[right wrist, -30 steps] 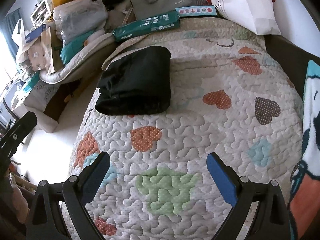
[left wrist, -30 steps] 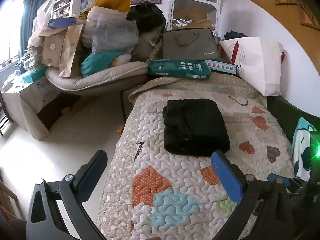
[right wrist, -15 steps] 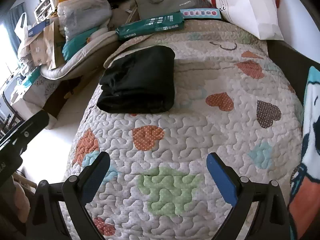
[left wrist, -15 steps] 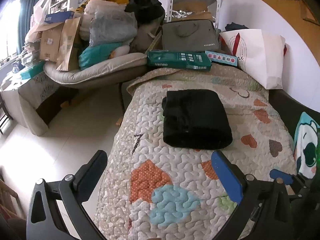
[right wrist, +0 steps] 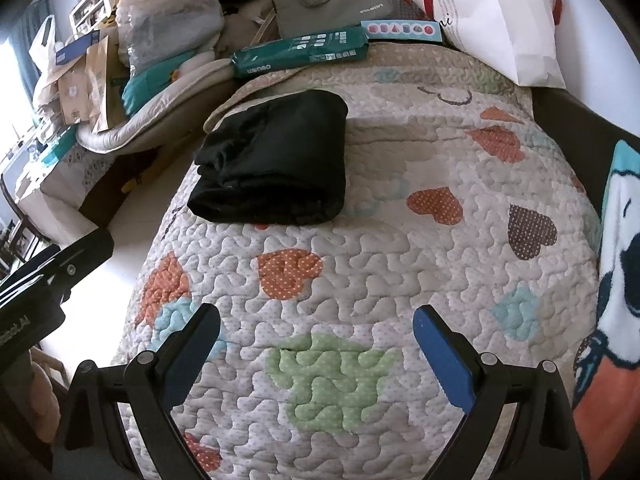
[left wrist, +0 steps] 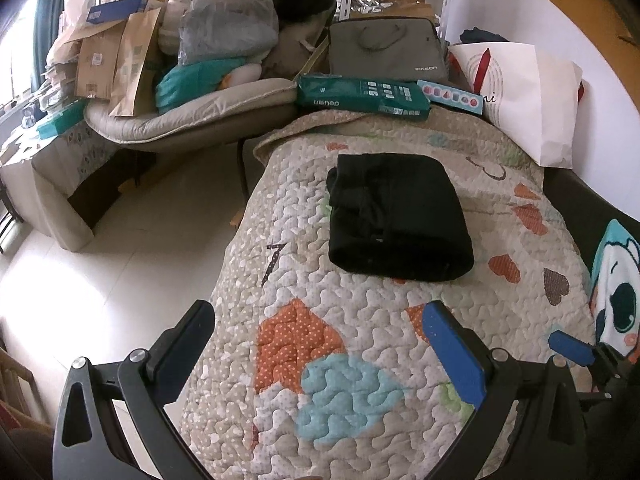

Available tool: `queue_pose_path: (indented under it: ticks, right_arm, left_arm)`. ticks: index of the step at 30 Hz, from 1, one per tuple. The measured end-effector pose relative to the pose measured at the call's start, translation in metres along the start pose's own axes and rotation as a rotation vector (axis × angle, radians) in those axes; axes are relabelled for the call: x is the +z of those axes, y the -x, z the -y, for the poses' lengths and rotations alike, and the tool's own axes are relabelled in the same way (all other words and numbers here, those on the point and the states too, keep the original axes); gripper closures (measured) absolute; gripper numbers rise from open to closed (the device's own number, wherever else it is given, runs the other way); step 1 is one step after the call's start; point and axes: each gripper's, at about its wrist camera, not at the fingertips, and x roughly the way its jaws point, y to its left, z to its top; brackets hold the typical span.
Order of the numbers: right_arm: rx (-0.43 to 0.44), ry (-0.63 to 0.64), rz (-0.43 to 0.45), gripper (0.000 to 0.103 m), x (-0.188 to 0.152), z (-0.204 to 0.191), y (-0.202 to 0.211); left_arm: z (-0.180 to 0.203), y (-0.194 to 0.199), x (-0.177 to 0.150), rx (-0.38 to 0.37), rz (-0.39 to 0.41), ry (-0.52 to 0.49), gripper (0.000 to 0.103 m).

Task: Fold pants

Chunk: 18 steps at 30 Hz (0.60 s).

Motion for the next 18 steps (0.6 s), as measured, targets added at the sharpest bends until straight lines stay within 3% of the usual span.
queue_pose_path:
  ticks: [18]
  right_arm:
    - [-0.059,0.033,0.009,0.004,0.0011,0.0004,0.0025]
  left_arm:
    - [-0.0003,-0.01,-0.0031,0.008,-0.034,-0.005,0.0]
